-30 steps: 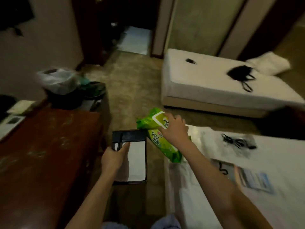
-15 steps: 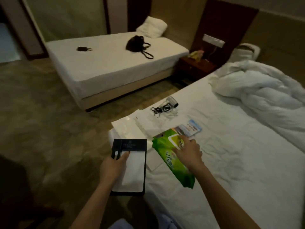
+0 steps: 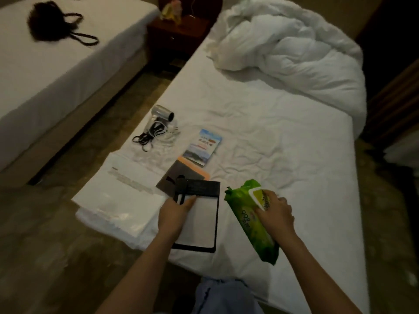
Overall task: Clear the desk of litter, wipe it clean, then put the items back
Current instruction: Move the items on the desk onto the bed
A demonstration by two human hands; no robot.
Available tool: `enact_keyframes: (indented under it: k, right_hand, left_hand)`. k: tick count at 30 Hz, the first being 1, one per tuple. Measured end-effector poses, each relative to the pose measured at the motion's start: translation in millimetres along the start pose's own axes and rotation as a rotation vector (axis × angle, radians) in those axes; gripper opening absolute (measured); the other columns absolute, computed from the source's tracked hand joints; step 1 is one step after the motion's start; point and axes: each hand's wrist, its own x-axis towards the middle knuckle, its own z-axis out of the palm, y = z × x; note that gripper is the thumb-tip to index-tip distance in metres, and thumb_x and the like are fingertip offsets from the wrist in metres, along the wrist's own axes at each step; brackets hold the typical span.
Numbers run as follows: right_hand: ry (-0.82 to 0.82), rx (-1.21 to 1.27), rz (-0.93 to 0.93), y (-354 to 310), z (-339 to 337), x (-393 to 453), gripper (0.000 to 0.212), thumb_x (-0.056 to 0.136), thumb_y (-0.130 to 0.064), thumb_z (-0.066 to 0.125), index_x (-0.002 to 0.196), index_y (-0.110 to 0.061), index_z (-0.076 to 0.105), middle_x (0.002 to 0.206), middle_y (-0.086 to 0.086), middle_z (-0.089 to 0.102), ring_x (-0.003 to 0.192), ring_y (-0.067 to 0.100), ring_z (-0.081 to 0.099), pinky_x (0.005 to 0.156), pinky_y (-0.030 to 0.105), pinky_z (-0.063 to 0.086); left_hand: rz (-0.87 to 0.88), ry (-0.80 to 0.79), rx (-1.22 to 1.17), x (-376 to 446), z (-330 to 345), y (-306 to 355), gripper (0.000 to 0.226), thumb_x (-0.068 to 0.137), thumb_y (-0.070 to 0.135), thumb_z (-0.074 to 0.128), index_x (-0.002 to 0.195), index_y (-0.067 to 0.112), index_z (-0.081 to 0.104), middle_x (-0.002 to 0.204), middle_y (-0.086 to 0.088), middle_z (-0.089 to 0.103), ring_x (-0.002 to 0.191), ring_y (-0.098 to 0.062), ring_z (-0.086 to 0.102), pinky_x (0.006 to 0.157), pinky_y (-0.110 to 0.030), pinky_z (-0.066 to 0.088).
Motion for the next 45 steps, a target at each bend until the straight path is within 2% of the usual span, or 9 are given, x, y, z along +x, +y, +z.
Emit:
enact_keyframes:
  k: [5, 13, 22, 25, 28, 31, 36, 40, 45]
  right_hand:
    - [0.028, 0.015, 0.087, 17, -17, 73, 0.059, 0.088, -0.043, 0.060, 0.140, -0.030, 0.037, 0.126, 0.014, 0.042, 0.115, 0.034, 0.041, 0.096, 0.042, 0.037]
    - [0.043, 0.092, 0.313, 19, -4, 151, 0.067, 0.084, -0.034, 0.067, 0.143, -0.028, 0.035, 0.129, 0.018, 0.042, 0.119, 0.038, 0.041, 0.097, 0.045, 0.036]
    - [0.142, 0.253, 0.488, 13, 34, 183, 0.070, 0.082, -0.030, 0.070, 0.142, -0.027, 0.036, 0.125, 0.016, 0.043, 0.117, 0.035, 0.043, 0.099, 0.048, 0.040]
    - [0.172, 0.294, 0.531, 7, 52, 183, 0.070, 0.082, -0.030, 0.070, 0.143, -0.027, 0.035, 0.124, 0.015, 0.043, 0.116, 0.033, 0.042, 0.099, 0.046, 0.039]
    - [0.136, 0.254, 0.565, -5, 72, 182, 0.073, 0.081, -0.033, 0.071, 0.143, -0.027, 0.033, 0.125, 0.014, 0.043, 0.117, 0.032, 0.042, 0.097, 0.043, 0.039]
    - [0.064, 0.216, 0.583, -23, 95, 179, 0.079, 0.079, -0.036, 0.072, 0.144, -0.025, 0.029, 0.126, 0.014, 0.041, 0.118, 0.033, 0.042, 0.096, 0.044, 0.040]
    - [-0.007, 0.221, 0.609, -60, 133, 179, 0.080, 0.079, -0.040, 0.072, 0.142, -0.021, 0.027, 0.129, 0.015, 0.040, 0.120, 0.034, 0.040, 0.098, 0.046, 0.040]
    - [-0.023, 0.260, 0.596, -87, 157, 181, 0.082, 0.081, -0.040, 0.070, 0.144, -0.018, 0.023, 0.132, 0.015, 0.035, 0.123, 0.034, 0.037, 0.099, 0.044, 0.039]
    - [-0.115, 0.385, 0.528, -99, 160, 185, 0.094, 0.078, -0.041, 0.075, 0.149, -0.018, 0.016, 0.145, 0.016, 0.023, 0.131, 0.037, 0.033, 0.104, 0.044, 0.036]
  left_hand:
    - [-0.014, -0.078, 0.049, 60, 66, 50, 0.042, 0.080, 0.049, 0.069, 0.096, 0.014, 0.053, 0.093, -0.003, 0.058, 0.088, -0.027, 0.058, 0.075, -0.038, 0.049]
    - [0.017, -0.114, 0.160, 154, 118, 94, 0.048, 0.083, 0.049, 0.065, 0.102, 0.005, 0.060, 0.096, -0.009, 0.064, 0.083, -0.025, 0.059, 0.063, -0.031, 0.040]
    - [0.095, -0.180, 0.255, 260, 171, 127, 0.056, 0.084, 0.048, 0.065, 0.115, 0.004, 0.052, 0.116, -0.015, 0.060, 0.106, -0.033, 0.056, 0.081, -0.034, 0.042]
    - [0.036, -0.186, 0.317, 291, 185, 132, 0.081, 0.081, 0.050, 0.067, 0.137, 0.003, 0.033, 0.136, -0.023, 0.041, 0.122, -0.039, 0.044, 0.096, -0.044, 0.040]
    - [-0.050, -0.208, 0.362, 311, 174, 108, 0.095, 0.080, 0.053, 0.066, 0.147, 0.007, 0.018, 0.146, -0.024, 0.027, 0.131, -0.041, 0.032, 0.105, -0.047, 0.034]
    - [-0.111, -0.281, 0.444, 315, 146, 65, 0.086, 0.080, 0.059, 0.061, 0.142, 0.007, 0.033, 0.141, -0.022, 0.039, 0.126, -0.040, 0.041, 0.100, -0.045, 0.038]
    - [-0.330, -0.343, 0.502, 297, 94, 9, 0.064, 0.090, 0.041, 0.059, 0.133, -0.002, 0.042, 0.130, -0.025, 0.049, 0.115, -0.040, 0.050, 0.096, -0.045, 0.044]
    - [-0.319, -0.370, 0.486, 289, 67, -8, 0.051, 0.092, 0.030, 0.058, 0.128, -0.004, 0.046, 0.117, -0.025, 0.056, 0.099, -0.038, 0.057, 0.082, -0.042, 0.047]
    - [-0.197, -0.371, 0.498, 279, 55, 6, 0.045, 0.093, 0.025, 0.057, 0.130, 0.000, 0.048, 0.125, -0.022, 0.053, 0.108, -0.036, 0.055, 0.087, -0.039, 0.045]
